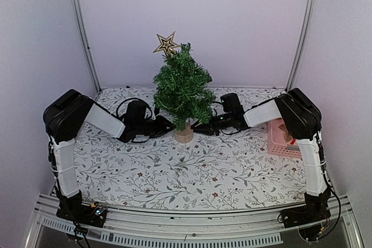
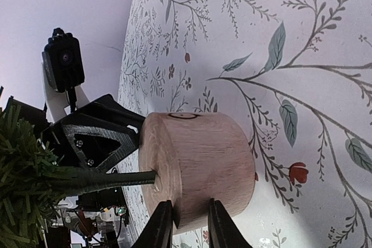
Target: Decorate the small christmas tree
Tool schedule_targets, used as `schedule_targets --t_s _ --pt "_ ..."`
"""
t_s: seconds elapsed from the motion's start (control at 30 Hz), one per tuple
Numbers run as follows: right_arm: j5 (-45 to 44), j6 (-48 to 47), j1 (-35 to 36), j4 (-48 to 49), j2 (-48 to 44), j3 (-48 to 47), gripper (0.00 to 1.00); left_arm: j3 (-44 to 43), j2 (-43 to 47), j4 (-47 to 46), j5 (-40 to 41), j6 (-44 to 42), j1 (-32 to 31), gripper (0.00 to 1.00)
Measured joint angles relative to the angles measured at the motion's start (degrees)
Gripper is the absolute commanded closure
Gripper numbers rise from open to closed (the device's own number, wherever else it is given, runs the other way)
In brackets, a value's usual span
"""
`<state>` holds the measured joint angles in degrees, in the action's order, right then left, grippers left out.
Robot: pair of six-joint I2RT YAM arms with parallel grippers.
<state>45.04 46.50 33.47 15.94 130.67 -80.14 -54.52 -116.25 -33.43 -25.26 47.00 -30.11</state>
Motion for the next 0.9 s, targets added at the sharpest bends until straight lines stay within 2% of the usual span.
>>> schedule_targets --t_s 0.23,0.47,0.7,0.9 --pt "0.1 0.4 -0.1 1.0 -0.3 1.0 0.76 -0.8 -0.7 -0.2 0.0 -0.1 0.0 0.83" --pt "-2.0 0.4 -0.1 1.0 -2.8 4.0 0.73 -0.5 -0.6 -0.3 -0.5 -0.2 0.3 0.69" --pt "-6.8 0.2 -1.9 -1.8 -11.1 9.7 0.69 2.6 3.0 -0.2 0.3 -0.4 2.9 0.62" --pt "-11.1 -2.1 -5.9 -7.3 -20.8 11.7 0.65 6.1 10.1 0.2 1.9 -1.1 6.3 0.55"
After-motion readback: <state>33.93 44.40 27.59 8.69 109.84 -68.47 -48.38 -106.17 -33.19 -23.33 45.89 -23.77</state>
